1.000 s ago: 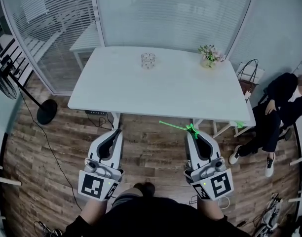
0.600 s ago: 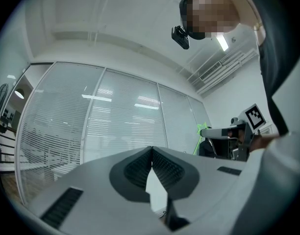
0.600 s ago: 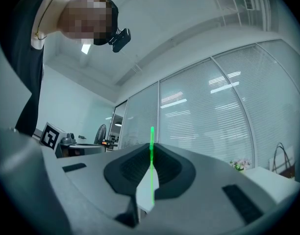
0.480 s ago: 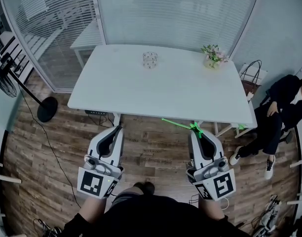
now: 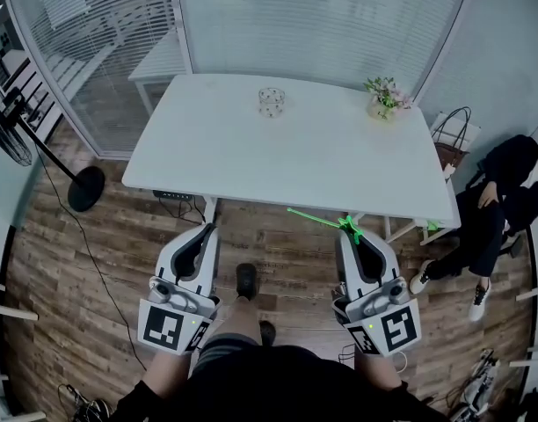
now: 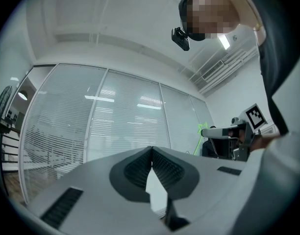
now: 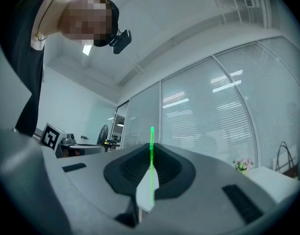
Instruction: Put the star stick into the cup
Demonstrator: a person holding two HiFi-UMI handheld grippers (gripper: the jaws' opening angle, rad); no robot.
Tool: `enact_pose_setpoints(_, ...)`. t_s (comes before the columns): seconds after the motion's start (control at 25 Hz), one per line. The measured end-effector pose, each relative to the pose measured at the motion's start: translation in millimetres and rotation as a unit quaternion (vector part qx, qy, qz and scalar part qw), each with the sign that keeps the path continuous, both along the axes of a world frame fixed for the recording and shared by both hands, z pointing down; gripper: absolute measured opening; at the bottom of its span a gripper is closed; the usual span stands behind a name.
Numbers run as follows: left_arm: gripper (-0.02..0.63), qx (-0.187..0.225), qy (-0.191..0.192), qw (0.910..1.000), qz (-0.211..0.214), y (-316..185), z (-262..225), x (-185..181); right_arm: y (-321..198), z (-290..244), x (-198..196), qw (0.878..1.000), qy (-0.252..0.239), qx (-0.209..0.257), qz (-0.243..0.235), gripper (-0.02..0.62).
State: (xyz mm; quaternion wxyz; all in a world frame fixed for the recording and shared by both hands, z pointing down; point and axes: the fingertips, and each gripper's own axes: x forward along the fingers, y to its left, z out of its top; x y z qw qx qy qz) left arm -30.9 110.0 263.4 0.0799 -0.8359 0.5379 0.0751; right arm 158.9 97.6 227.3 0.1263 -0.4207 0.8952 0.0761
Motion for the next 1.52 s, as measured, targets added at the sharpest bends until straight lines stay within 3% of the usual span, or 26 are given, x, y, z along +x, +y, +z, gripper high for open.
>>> enact_pose_setpoints(0.6, 0.012, 0.017, 0.003, 0.9997, 0.017, -61.5, 1.0, -8.9, -49.4, 7.3, -0.1, 0.999, 0.019, 0.012, 0.033, 0.02)
enact_pose_setpoints(1.4, 0.012, 0.022, -0.003, 0.9987, 0.047, -212.8, -6.3, -33.1, -192.3, -3.6, -32.0, 0.999, 0.005, 0.017, 0.047, 0.02)
enact_pose_setpoints(1.52, 0.012, 0.006, -0.011, 0.9988, 0.046, -236.5, -2.4, -41.1, -215.6, -9.7, -39.8, 0.999, -0.002, 0.019, 0.047, 0.02)
